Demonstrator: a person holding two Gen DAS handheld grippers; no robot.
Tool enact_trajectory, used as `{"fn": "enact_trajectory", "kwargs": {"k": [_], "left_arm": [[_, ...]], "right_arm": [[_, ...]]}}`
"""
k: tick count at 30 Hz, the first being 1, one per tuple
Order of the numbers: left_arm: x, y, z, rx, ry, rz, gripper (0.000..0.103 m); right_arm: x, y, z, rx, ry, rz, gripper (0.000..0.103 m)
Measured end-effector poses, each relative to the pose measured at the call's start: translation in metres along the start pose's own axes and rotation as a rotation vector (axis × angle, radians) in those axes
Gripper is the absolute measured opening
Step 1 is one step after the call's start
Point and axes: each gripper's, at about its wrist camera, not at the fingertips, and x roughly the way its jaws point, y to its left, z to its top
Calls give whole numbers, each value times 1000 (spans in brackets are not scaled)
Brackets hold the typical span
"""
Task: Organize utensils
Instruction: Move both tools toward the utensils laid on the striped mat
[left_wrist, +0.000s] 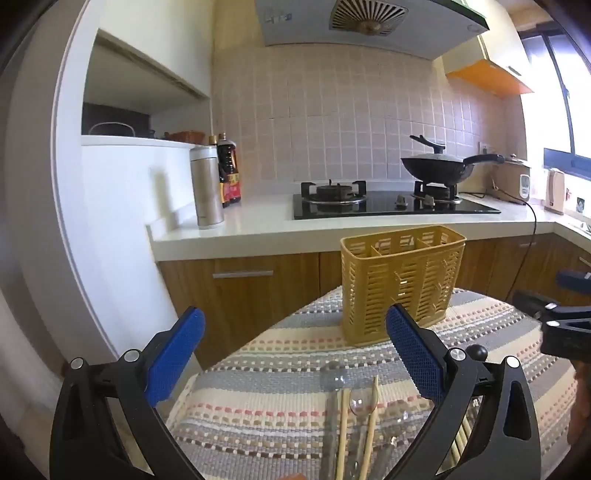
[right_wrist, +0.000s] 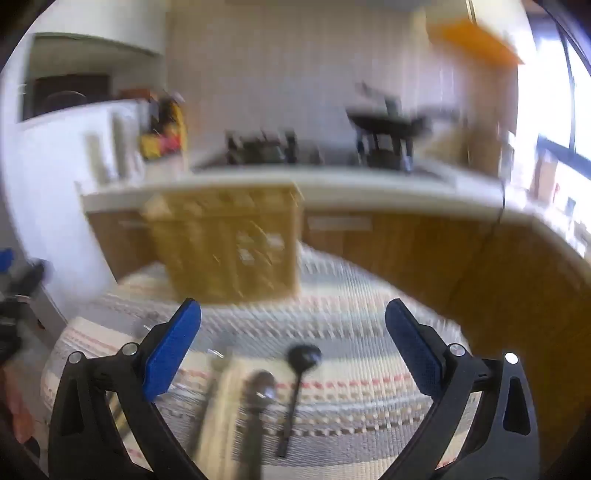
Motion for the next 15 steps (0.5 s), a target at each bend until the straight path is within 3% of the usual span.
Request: {"fn": "enact_trajectory", "kwargs": {"k": [4, 15], "left_arm": [[4, 11, -1, -30, 11, -13, 96], [-18, 1, 1, -12, -19, -20, 96]], "right_arm": [[-32, 19, 6, -14, -111, 24, 96], [-59, 28, 4, 1, -184, 16, 96]]}}
